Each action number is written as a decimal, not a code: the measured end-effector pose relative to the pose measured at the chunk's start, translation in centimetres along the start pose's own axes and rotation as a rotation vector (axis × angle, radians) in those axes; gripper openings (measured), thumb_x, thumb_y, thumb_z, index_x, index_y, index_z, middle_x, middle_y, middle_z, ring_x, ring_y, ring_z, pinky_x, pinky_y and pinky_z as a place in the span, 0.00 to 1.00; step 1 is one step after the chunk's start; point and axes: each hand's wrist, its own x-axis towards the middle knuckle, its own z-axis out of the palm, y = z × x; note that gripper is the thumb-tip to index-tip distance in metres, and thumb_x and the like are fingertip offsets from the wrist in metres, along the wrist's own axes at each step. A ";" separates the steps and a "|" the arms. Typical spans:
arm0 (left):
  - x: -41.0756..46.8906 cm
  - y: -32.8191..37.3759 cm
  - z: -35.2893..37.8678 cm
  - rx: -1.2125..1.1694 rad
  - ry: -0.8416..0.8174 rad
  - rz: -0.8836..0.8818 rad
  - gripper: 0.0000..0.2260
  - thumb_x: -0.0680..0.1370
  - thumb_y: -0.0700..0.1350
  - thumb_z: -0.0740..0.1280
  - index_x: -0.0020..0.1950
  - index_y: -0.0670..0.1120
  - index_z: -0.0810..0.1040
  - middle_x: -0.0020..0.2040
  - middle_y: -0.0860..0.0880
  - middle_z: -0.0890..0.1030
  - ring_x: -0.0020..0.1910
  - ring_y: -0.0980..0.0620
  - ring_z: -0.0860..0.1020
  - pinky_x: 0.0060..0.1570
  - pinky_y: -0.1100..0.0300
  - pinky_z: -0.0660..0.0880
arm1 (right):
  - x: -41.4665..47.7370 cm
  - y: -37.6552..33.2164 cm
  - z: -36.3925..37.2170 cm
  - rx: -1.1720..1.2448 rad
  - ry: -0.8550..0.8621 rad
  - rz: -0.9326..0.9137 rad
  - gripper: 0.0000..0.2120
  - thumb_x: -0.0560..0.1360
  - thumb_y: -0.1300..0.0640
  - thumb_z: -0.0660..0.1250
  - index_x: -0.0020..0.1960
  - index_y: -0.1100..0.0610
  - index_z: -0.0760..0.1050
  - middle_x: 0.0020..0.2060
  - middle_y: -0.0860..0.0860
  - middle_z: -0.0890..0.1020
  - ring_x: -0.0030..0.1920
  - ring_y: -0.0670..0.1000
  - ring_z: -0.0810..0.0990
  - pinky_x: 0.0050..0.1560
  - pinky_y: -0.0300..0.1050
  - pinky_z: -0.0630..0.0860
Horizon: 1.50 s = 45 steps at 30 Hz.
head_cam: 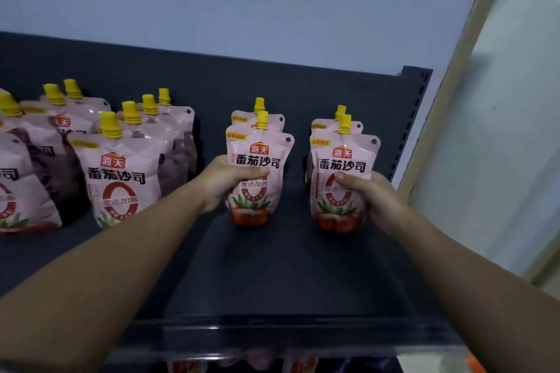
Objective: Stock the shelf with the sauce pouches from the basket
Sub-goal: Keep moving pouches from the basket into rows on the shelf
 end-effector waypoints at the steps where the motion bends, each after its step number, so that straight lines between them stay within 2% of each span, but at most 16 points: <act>1: 0.2 0.0 0.1 0.009 0.004 0.005 0.07 0.71 0.34 0.70 0.45 0.44 0.81 0.38 0.49 0.86 0.37 0.52 0.84 0.35 0.62 0.81 | 0.6 0.1 -0.2 -0.006 -0.011 0.002 0.08 0.72 0.65 0.68 0.49 0.55 0.78 0.40 0.50 0.85 0.39 0.48 0.85 0.36 0.41 0.80; 4: 0.6 -0.2 -0.1 0.100 0.004 0.020 0.08 0.70 0.35 0.71 0.47 0.45 0.81 0.40 0.49 0.86 0.40 0.52 0.84 0.39 0.61 0.81 | 2.0 0.5 -0.6 -0.041 -0.046 -0.013 0.11 0.70 0.64 0.69 0.52 0.57 0.78 0.44 0.51 0.85 0.44 0.50 0.84 0.39 0.43 0.80; 8: 0.1 -0.9 -1.0 0.302 -0.053 -0.064 0.16 0.66 0.36 0.76 0.52 0.47 0.81 0.48 0.49 0.85 0.48 0.51 0.83 0.50 0.57 0.80 | 2.9 1.5 -1.0 -0.018 -0.097 -0.019 0.15 0.66 0.61 0.70 0.52 0.57 0.78 0.47 0.53 0.85 0.48 0.52 0.84 0.43 0.44 0.82; 11: -0.5 -1.8 -1.6 0.312 -0.106 -0.101 0.21 0.62 0.35 0.77 0.52 0.47 0.80 0.48 0.50 0.85 0.51 0.52 0.82 0.51 0.61 0.79 | 3.2 1.8 -1.7 -0.058 -0.129 0.016 0.15 0.67 0.62 0.70 0.54 0.57 0.78 0.49 0.53 0.85 0.50 0.53 0.84 0.44 0.45 0.81; 13: -0.7 -2.1 -1.7 0.315 -0.126 -0.100 0.23 0.61 0.35 0.77 0.54 0.47 0.80 0.51 0.49 0.85 0.53 0.52 0.82 0.54 0.60 0.78 | 3.1 1.7 -2.1 -0.155 -0.180 0.050 0.12 0.69 0.65 0.70 0.51 0.55 0.78 0.46 0.50 0.85 0.48 0.49 0.84 0.40 0.40 0.80; 15: -0.8 -2.1 -1.7 0.310 -0.137 -0.098 0.25 0.61 0.33 0.77 0.56 0.45 0.79 0.54 0.46 0.84 0.55 0.50 0.81 0.57 0.57 0.77 | 2.9 1.7 -2.4 -0.264 -0.236 0.070 0.13 0.69 0.68 0.70 0.49 0.53 0.77 0.43 0.46 0.84 0.46 0.45 0.82 0.36 0.34 0.78; 18: -0.9 -1.9 -1.9 0.333 -0.200 -0.117 0.28 0.58 0.36 0.78 0.57 0.46 0.79 0.54 0.47 0.84 0.55 0.51 0.81 0.55 0.61 0.78 | 2.7 1.9 -2.9 -0.372 -0.289 0.098 0.17 0.67 0.69 0.71 0.50 0.51 0.76 0.46 0.46 0.83 0.49 0.45 0.81 0.40 0.34 0.78; 20: -0.8 -1.8 -2.0 0.346 -0.209 -0.123 0.26 0.61 0.32 0.77 0.56 0.46 0.79 0.54 0.47 0.83 0.54 0.51 0.81 0.54 0.62 0.78 | 2.7 2.1 -3.1 -0.407 -0.300 0.096 0.18 0.67 0.70 0.72 0.50 0.51 0.76 0.47 0.46 0.83 0.50 0.46 0.81 0.42 0.36 0.79; 25: -0.4 -1.9 -1.8 0.353 -0.093 -0.104 0.21 0.66 0.28 0.73 0.55 0.45 0.78 0.53 0.48 0.83 0.52 0.54 0.80 0.53 0.62 0.77 | 3.2 2.2 -3.1 -0.416 -0.281 0.058 0.21 0.66 0.71 0.72 0.53 0.53 0.75 0.47 0.46 0.84 0.49 0.45 0.82 0.40 0.33 0.79; 30: 0.4 -2.3 -1.5 0.304 -0.029 -0.022 0.28 0.64 0.28 0.74 0.62 0.44 0.74 0.55 0.46 0.82 0.54 0.51 0.80 0.48 0.63 0.80 | 4.3 2.0 -3.0 -0.479 -0.224 0.015 0.19 0.65 0.70 0.73 0.49 0.52 0.76 0.44 0.44 0.82 0.45 0.43 0.81 0.34 0.29 0.77; 33: 0.8 -2.4 -1.5 0.312 0.056 0.021 0.27 0.63 0.28 0.75 0.55 0.49 0.75 0.51 0.50 0.82 0.52 0.52 0.80 0.44 0.65 0.79 | 5.2 2.2 -3.2 -0.496 -0.175 -0.019 0.23 0.64 0.70 0.74 0.55 0.56 0.75 0.47 0.46 0.82 0.47 0.44 0.81 0.34 0.31 0.77; 38: 1.3 -2.6 -1.1 0.351 0.147 0.024 0.26 0.64 0.31 0.76 0.58 0.46 0.74 0.49 0.53 0.81 0.49 0.57 0.78 0.43 0.67 0.75 | 6.5 2.4 -3.6 -0.589 -0.111 -0.071 0.31 0.62 0.67 0.77 0.62 0.56 0.71 0.55 0.49 0.81 0.55 0.50 0.79 0.49 0.41 0.78; 45: 1.3 -2.4 -0.8 0.359 0.165 0.008 0.24 0.66 0.31 0.75 0.59 0.45 0.74 0.47 0.54 0.80 0.46 0.59 0.77 0.40 0.68 0.74 | 6.7 2.1 -3.7 -0.685 -0.081 -0.077 0.34 0.62 0.66 0.77 0.64 0.56 0.68 0.57 0.50 0.79 0.58 0.51 0.77 0.55 0.46 0.77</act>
